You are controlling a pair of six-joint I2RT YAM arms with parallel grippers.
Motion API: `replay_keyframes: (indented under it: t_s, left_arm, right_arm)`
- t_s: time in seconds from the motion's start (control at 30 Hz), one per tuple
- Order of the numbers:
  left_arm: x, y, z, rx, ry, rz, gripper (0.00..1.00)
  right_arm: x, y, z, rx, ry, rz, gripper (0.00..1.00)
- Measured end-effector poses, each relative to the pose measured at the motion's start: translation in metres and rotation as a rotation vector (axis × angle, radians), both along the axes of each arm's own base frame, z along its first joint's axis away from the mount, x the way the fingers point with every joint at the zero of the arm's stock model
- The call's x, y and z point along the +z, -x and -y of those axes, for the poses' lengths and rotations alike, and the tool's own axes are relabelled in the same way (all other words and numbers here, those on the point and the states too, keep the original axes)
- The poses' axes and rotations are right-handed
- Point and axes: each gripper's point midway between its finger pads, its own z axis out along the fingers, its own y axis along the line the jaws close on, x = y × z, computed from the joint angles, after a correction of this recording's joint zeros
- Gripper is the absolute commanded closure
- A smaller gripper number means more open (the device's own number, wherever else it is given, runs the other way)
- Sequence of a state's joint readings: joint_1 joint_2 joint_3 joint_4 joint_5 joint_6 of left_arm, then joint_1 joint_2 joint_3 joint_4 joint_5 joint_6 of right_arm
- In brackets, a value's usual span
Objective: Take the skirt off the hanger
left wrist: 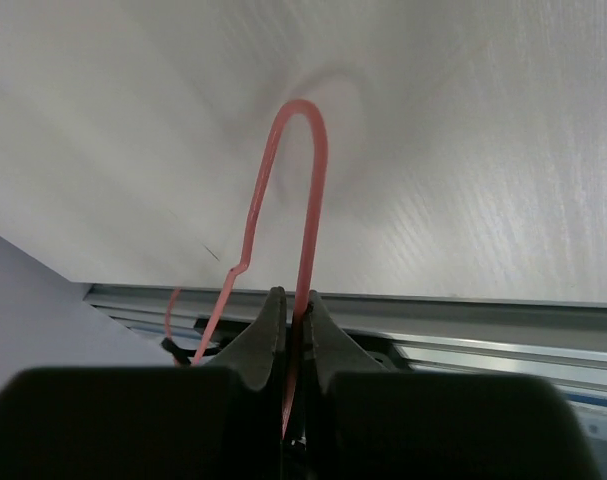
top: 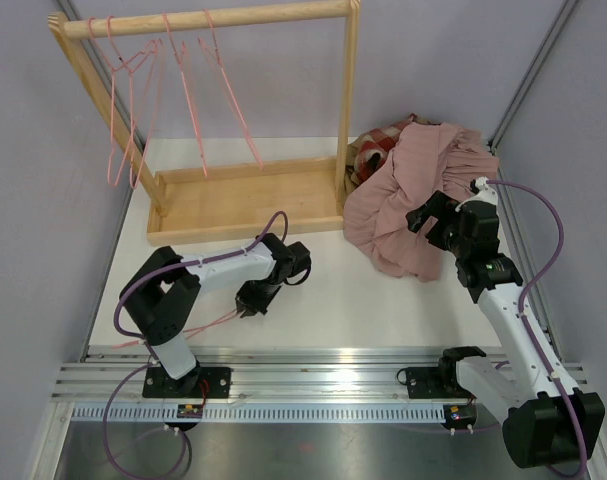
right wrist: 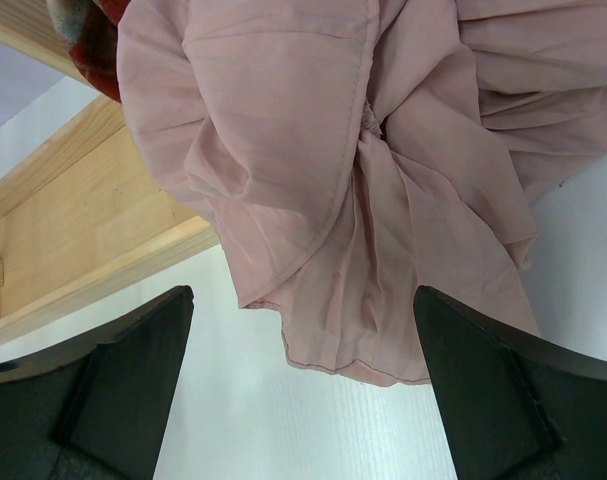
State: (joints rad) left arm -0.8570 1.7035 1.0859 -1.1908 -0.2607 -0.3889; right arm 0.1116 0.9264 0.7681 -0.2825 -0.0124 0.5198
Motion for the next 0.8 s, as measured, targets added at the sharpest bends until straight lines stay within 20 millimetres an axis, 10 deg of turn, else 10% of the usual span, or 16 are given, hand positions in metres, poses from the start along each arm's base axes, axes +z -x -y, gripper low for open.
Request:
replay_keyframes:
  t_s: [0.8]
  left_arm:
    - [0.109, -0.102, 0.048, -0.461, -0.121, 0.370, 1.00]
  right_arm:
    - [-0.008, 0.000, 0.000, 0.000, 0.002, -0.020, 0.00]
